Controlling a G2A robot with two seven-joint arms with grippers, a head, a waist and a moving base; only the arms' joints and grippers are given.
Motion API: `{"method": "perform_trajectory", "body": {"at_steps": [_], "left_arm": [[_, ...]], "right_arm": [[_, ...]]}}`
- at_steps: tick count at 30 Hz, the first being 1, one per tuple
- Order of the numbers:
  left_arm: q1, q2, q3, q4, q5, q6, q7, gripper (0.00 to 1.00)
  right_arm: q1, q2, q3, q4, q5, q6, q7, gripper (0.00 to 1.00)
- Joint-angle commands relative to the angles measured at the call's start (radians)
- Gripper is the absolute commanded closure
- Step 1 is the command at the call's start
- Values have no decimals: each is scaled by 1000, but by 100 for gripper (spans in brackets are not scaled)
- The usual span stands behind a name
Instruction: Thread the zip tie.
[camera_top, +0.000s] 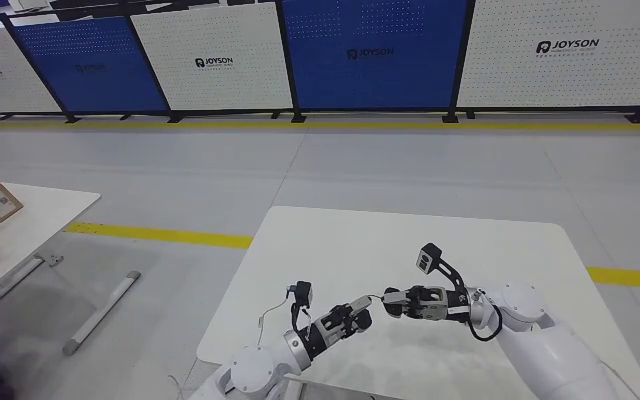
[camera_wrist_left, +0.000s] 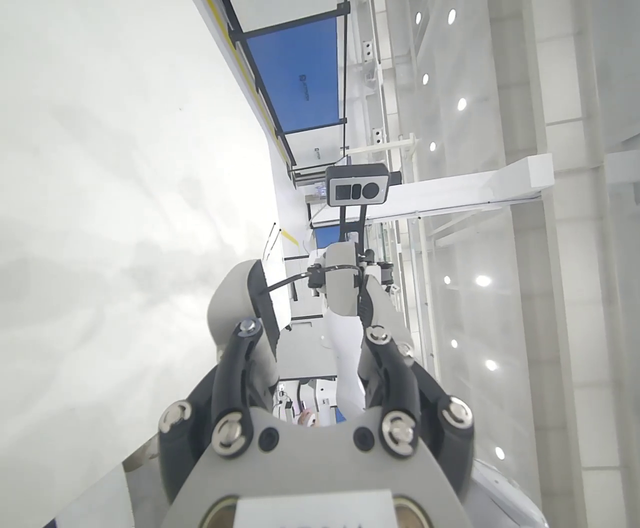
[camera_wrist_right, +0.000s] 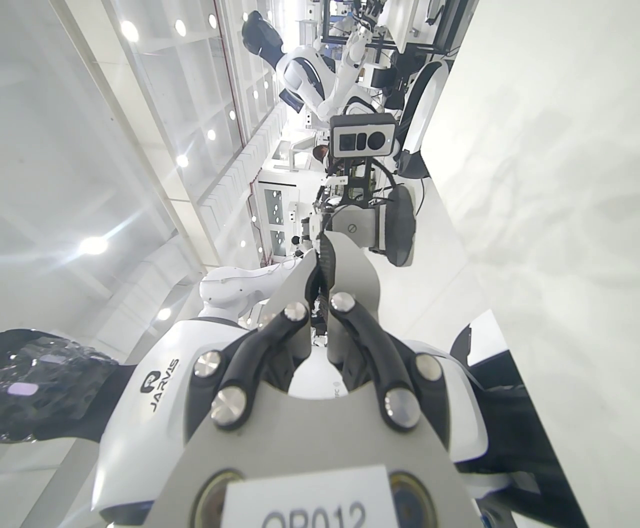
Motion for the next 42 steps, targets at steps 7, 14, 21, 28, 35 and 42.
{"method": "perform_trajectory", "body": {"at_steps": [7, 14, 21, 28, 35, 42], "left_arm": [[36, 1, -22, -32, -70, -90, 1, 0], [38, 0, -40, -41, -92, -98, 51, 0], [35, -1, -34, -40, -101, -88, 53, 0], [-2, -13, -5, -40, -125, -72, 130, 0], [-28, -18, 9, -29, -118, -40, 160, 0], [-34, -19, 20, -25, -103, -37, 147, 0]], "right_arm": [[0, 0, 0, 0, 0, 0, 0, 100], [0, 0, 0, 0, 0, 0, 0, 100], [0, 0, 0, 0, 0, 0, 0, 100], [0, 0, 0, 0, 0, 0, 0, 100], [0, 0, 0, 0, 0, 0, 0, 100], [0, 0, 0, 0, 0, 0, 0, 100]]}}
